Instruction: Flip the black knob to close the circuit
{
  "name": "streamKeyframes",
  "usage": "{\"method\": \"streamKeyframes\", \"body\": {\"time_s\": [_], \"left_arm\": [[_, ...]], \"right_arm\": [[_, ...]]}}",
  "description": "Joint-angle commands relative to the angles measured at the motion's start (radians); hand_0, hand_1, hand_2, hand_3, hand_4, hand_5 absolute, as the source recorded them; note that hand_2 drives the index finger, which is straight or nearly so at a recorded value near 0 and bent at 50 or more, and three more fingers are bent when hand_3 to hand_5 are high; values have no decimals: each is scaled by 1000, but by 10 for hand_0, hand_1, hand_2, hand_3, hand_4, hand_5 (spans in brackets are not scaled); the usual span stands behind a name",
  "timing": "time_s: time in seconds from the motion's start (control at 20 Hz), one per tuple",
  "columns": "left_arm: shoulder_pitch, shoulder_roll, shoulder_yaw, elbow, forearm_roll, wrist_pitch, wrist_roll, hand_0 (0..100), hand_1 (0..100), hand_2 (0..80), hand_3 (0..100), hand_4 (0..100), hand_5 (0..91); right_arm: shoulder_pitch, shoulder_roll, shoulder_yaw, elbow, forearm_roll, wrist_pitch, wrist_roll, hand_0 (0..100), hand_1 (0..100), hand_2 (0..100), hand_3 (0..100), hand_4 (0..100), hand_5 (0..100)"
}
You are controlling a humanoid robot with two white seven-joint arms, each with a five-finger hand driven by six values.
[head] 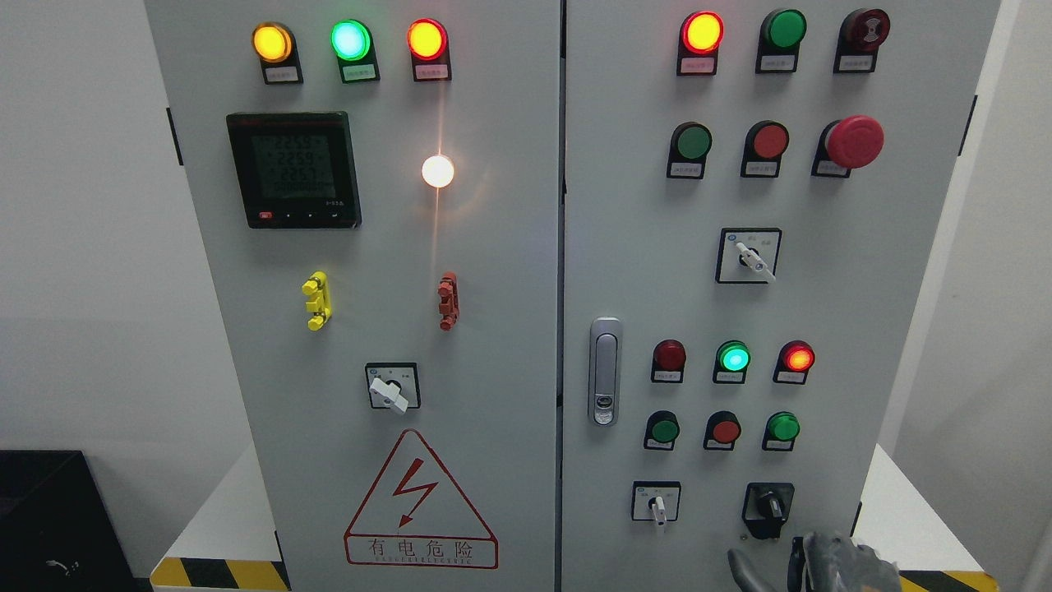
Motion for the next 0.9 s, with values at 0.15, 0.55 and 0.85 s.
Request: {"method": "streamKeyframes", "body": {"time_s": [0.15, 0.55, 0.85], "left_arm": [[21, 0, 0, -23, 0, 0, 0, 120, 556, 0, 0, 0, 0], [21, 0, 0, -23, 0, 0, 0, 120, 556, 0, 0, 0, 0], [21, 0, 0, -23, 0, 0, 0, 120, 556, 0, 0, 0, 0]], "right_arm": [[114, 60, -7, -164, -362, -6, -109, 0, 39, 589, 883, 781, 725], [227, 123, -13, -245, -839, -85, -163, 0, 37, 399, 649, 622, 522], [315, 120, -16, -290, -1132, -152, -204, 0, 34, 321, 489, 459, 383]]}}
